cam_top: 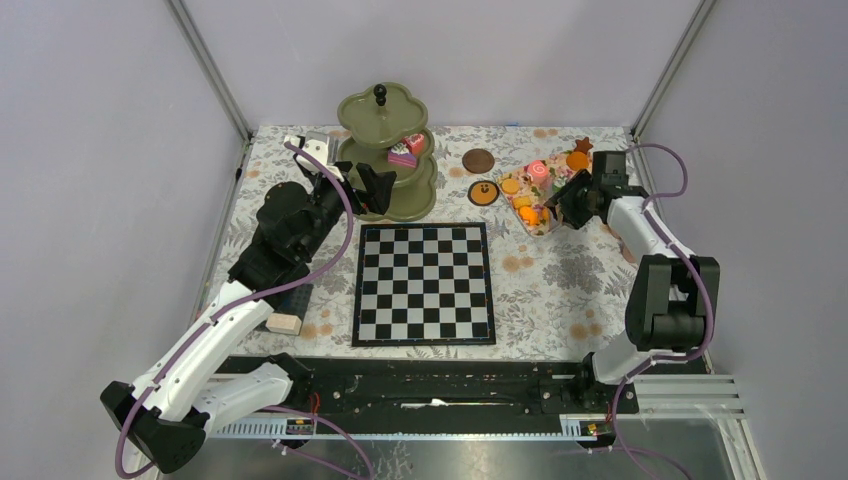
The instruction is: Serve the afternoon tea
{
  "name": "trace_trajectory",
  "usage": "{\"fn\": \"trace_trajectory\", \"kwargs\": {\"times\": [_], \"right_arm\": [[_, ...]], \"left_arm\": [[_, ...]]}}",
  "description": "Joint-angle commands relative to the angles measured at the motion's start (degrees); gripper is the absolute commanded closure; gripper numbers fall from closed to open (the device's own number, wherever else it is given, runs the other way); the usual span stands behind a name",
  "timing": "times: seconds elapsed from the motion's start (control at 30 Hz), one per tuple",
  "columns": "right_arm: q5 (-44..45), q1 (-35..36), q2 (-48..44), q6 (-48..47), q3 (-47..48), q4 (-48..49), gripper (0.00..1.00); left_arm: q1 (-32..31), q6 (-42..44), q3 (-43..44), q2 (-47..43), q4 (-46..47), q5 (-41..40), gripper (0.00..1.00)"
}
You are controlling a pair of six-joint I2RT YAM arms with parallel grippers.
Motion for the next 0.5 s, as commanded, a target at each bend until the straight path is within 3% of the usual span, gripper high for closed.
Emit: {"fn": "trace_trajectory", "kwargs": {"times": [0.0, 0.23, 0.47], "right_arm": [[3.79, 2.14, 1.79, -0.48, 3.92, -0.08, 0.48], [12.54, 4.67, 3.63, -5.49, 7.93, -5.39, 0.49], [14.4, 4.78, 7.21, -11.49, 12.46, -10.25, 0.56]], "left_arm": [[-0.17, -0.1, 0.31, -1.16, 2.98, 0.12, 0.01], [-0.16, -0.1, 0.26, -1.17, 2.98, 0.21, 0.01], [-0.14, -0.15, 0.2, -1.18, 2.98, 0.19, 0.01]]}}
